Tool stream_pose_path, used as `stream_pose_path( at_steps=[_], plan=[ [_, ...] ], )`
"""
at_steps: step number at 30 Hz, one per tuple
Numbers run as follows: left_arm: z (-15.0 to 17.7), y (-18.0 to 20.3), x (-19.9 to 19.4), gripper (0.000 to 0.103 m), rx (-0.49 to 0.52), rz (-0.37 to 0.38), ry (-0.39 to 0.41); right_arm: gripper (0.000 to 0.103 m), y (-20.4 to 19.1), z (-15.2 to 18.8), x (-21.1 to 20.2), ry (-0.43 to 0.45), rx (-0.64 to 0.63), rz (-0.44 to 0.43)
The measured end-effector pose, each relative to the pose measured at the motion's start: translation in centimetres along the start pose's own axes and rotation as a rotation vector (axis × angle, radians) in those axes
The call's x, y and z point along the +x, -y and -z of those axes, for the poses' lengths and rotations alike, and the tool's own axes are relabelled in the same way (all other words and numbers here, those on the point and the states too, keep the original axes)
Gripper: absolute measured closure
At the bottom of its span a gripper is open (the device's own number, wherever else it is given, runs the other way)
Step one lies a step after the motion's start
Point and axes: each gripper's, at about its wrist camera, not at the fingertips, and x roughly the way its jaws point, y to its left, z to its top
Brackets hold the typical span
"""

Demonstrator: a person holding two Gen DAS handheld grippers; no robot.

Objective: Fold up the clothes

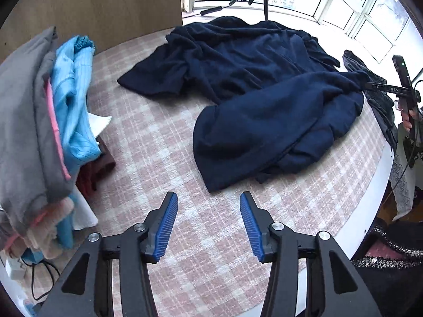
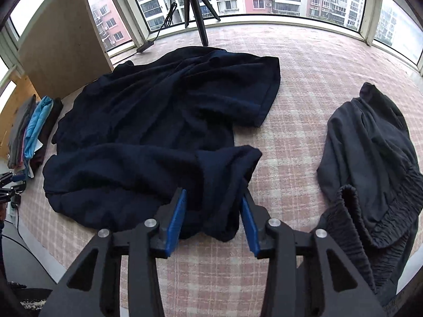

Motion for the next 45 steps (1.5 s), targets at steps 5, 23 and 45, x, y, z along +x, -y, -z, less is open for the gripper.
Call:
stream_pose_path(
  at_steps=[5, 23, 45],
  plan=[
    [-1.4, 0.6, 3.5, 0.056, -0.016, 0.006, -0.018, 0.063, 0.2, 1.9, -0.1, -0.014, 0.007, 0.020],
    [-0.4, 3.0, -1.8, 0.099, -0.112, 0.066, 0.111, 0.046, 3.6, 0.1, 2.0, 0.050, -0.057, 0.033],
    [5.9, 6.8, -9.6, 0.100, -0.311, -0.025, 0.126, 0.097, 6.4, 7.1, -12.8, 0.052, 0.017, -0.425]
  ],
)
